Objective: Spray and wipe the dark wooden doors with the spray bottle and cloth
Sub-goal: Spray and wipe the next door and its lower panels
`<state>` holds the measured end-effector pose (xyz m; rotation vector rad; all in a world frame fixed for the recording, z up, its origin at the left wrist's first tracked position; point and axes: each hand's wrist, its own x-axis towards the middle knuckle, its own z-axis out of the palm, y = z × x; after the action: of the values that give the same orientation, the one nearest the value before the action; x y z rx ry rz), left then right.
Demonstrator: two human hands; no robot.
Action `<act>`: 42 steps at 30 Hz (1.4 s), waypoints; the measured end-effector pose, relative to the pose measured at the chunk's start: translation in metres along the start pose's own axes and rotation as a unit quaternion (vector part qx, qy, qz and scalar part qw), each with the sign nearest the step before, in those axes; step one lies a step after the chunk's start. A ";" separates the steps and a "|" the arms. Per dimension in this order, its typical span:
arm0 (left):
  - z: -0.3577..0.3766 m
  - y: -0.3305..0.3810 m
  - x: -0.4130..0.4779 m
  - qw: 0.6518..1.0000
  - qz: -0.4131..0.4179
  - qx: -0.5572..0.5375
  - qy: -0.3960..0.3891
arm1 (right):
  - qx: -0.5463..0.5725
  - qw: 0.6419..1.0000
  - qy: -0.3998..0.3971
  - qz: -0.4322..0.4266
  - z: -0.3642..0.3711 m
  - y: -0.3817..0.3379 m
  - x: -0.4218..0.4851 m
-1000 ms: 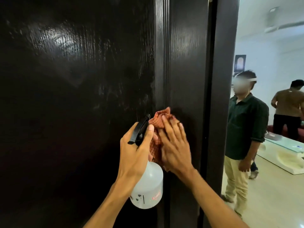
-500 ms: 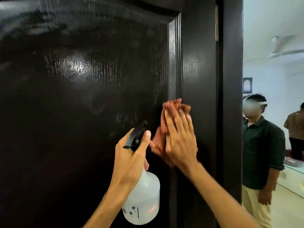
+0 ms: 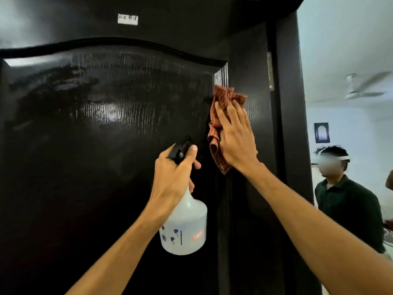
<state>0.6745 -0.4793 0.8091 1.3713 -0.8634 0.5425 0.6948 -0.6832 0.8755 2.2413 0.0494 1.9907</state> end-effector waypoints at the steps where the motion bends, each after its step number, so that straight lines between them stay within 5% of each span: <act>1: -0.002 0.005 0.008 1.000 0.004 0.000 0.003 | -0.004 1.000 0.000 0.004 0.000 0.000 0.010; 9: -0.008 0.030 0.053 1.000 -0.002 0.010 -0.009 | -0.052 0.993 -0.033 -0.104 -0.004 0.021 -0.029; 14: 0.010 0.041 0.068 0.999 0.009 0.033 -0.012 | 0.005 0.999 0.033 0.015 -0.019 0.055 0.075; 21: 0.028 0.060 0.088 0.999 0.034 0.013 -0.008 | -0.005 0.999 0.033 -0.024 -0.017 0.072 0.038; 26: 0.030 0.075 0.120 0.999 0.023 0.021 0.021 | 0.008 0.993 0.082 0.086 -0.026 0.077 0.142; 31: 0.011 0.089 0.140 0.998 0.028 0.022 0.047 | -0.038 0.994 0.045 -0.096 -0.013 0.054 0.135; 36: -0.032 0.092 0.146 0.997 0.031 0.042 0.061 | -0.026 0.996 0.077 0.040 -0.016 0.033 0.158; 42: -0.106 0.086 0.153 0.994 0.020 0.057 0.090 | 0.002 0.992 0.002 -0.123 0.010 -0.076 0.189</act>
<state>0.7211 -0.3850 0.9848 1.3875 -0.7222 0.7446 0.7333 -0.5862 1.0505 2.1154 0.3144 1.8654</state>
